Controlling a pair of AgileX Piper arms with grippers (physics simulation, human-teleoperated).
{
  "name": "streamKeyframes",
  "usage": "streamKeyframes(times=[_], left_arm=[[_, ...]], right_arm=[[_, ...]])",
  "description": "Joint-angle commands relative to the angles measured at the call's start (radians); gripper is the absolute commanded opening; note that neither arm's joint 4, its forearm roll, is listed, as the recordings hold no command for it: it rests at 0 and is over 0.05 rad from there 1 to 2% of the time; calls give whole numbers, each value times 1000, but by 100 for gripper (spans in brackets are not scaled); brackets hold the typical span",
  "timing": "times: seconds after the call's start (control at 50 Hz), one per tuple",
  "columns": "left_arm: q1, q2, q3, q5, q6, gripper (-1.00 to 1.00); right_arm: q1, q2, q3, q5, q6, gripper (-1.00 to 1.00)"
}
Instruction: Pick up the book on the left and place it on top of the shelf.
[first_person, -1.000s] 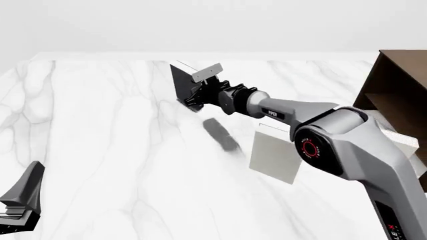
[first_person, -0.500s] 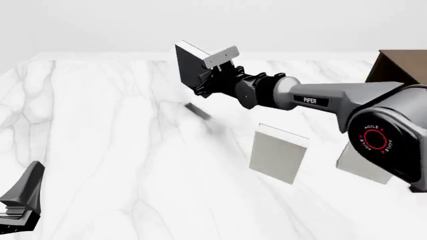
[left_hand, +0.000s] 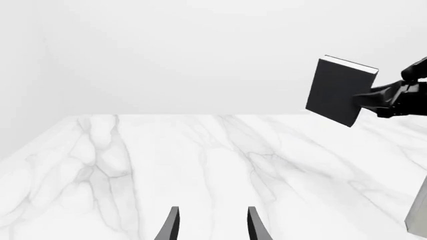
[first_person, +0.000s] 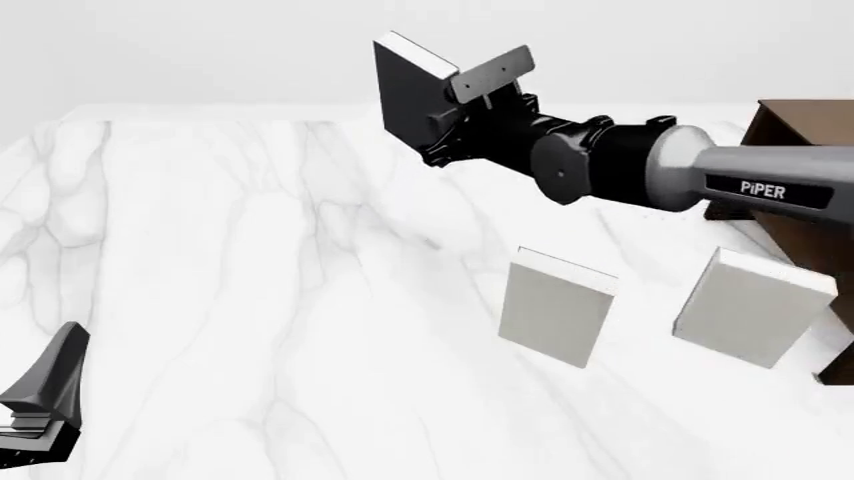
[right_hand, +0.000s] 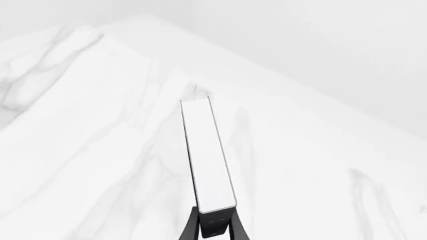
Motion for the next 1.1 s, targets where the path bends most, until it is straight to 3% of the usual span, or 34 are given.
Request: streamKeyframes(times=[0.02, 0.42, 1.1], left_arm=[[0, 0, 0, 0, 0, 100], [0, 0, 0, 0, 0, 100], [0, 0, 0, 0, 0, 100]], right_arm=[[-20, -147, 77, 5, -17, -100], [-115, -376, 201, 60, -100, -100], [-405, -752, 369, 138, -264, -100]])
